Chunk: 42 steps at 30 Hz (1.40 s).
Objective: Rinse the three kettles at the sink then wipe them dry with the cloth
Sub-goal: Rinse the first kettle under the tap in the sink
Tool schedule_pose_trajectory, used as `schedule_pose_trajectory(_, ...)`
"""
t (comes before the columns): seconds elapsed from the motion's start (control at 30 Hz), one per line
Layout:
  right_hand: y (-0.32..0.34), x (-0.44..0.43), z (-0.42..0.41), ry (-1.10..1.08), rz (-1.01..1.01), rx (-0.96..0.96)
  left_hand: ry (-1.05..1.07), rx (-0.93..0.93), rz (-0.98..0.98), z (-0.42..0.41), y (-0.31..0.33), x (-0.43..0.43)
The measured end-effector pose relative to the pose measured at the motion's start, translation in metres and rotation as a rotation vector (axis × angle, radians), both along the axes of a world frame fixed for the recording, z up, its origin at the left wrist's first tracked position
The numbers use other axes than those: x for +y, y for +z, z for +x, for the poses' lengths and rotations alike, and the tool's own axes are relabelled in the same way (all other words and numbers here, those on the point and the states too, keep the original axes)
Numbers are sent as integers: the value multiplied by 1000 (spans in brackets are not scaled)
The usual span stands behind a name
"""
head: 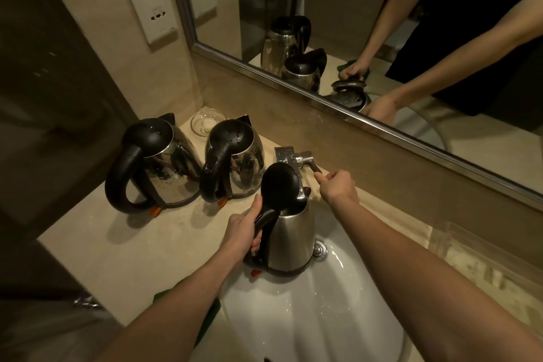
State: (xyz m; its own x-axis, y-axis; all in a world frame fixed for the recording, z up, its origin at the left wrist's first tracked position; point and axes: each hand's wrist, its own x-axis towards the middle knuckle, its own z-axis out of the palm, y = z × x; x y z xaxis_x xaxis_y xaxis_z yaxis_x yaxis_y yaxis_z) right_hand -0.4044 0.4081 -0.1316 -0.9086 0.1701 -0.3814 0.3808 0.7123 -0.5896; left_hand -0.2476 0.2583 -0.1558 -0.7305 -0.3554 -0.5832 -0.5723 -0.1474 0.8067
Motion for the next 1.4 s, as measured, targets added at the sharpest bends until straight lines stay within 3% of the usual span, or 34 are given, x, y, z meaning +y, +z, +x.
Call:
schedule_pose_trajectory(0.4, -3, -1, -3, -13, 0, 0, 6, 20, 8, -1, 4, 0)
schedule_pose_trajectory(0.7, -2, 6, -1, 138, -115, 101, 32, 28, 29, -1, 4, 0)
schedule_pose_trajectory(1.4, 6, 21, 21, 285, -279, -100, 34, 29, -4, 1, 8, 7)
